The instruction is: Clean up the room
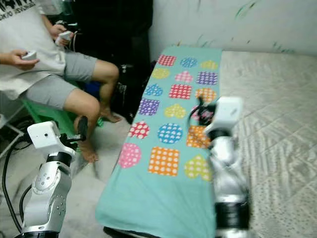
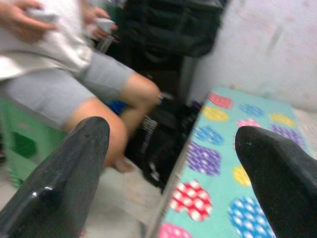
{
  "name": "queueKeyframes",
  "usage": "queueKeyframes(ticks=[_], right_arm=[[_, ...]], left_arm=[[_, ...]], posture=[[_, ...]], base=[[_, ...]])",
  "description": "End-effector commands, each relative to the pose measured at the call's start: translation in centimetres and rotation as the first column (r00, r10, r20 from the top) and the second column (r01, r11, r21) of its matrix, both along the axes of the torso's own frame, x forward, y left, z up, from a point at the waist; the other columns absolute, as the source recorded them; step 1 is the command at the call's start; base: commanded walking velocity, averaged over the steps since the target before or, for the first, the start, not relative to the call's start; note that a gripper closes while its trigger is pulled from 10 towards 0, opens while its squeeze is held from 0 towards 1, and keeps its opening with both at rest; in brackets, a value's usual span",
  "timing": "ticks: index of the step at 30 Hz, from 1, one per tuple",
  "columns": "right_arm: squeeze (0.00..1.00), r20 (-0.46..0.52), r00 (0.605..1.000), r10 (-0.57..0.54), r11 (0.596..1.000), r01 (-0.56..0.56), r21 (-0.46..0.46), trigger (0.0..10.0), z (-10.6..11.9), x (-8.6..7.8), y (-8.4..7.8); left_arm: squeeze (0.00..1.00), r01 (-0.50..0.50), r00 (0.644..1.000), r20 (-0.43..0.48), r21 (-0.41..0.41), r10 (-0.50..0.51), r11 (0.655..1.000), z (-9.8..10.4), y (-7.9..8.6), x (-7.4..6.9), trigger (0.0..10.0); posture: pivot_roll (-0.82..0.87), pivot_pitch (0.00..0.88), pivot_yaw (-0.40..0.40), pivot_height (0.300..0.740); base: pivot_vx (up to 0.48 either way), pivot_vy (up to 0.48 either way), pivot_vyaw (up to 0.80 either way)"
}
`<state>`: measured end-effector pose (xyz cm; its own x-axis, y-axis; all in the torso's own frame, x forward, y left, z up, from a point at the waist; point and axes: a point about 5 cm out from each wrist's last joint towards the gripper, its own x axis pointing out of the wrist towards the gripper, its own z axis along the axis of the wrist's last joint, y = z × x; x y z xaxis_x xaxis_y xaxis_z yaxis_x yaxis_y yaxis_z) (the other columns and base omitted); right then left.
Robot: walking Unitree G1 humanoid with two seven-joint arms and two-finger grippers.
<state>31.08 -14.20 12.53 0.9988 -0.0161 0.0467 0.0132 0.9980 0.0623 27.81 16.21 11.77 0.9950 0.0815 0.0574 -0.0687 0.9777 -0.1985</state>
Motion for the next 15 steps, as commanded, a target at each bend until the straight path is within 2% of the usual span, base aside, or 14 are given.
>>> queueKeyframes(ticks=[1, 3, 6, 10, 15], right_arm=[[0.00, 0.039, 0.999, 0.000, 0.999, 0.001, -0.032, 10.0, 1.19, 0.50, -0.21], [0.00, 0.054, 0.998, 0.017, 0.999, -0.014, -0.052, 10.0, 1.68, 0.85, -0.37], [0.00, 0.061, 0.998, 0.005, 0.999, -0.002, -0.049, 10.0, 2.10, 1.11, -0.81], [0.00, 0.053, 0.998, -0.019, 1.000, 0.020, -0.024, 10.0, 2.03, 1.15, -1.16], [0.00, 0.050, 0.999, -0.006, 1.000, 0.007, -0.030, 10.0, 1.92, 1.05, -1.02]], left_arm=[[0.00, 0.019, 1.000, -0.019, 0.015, -0.018, 1.000, -0.59, -0.02, -0.26, 10.0], [0.00, 0.049, 0.999, -0.015, 0.018, -0.049, 0.999, -0.63, -0.53, -0.27, 10.0], [0.00, 0.040, 0.999, -0.011, -0.006, -0.041, 0.999, -0.61, -0.57, -0.24, 10.0], [0.00, 0.029, 0.999, -0.018, -0.030, -0.029, 0.999, -0.72, -0.55, -0.28, 10.0], [0.00, 0.036, 0.999, -0.021, -0.022, -0.036, 0.999, -0.84, -0.50, -0.58, 10.0]], posture=[[-0.20, 0.000, 0.091, 0.740], [-0.20, 0.000, 0.087, 0.740], [-0.20, 0.000, 0.082, 0.740], [-0.19, 0.000, 0.078, 0.740], [-0.18, 0.000, 0.073, 0.740]], base=[[0.000, 0.000, 0.00], [0.000, 0.000, 0.00], [0.000, 0.000, 0.00], [0.000, 0.000, 0.00], [0.000, 0.000, 0.00]])
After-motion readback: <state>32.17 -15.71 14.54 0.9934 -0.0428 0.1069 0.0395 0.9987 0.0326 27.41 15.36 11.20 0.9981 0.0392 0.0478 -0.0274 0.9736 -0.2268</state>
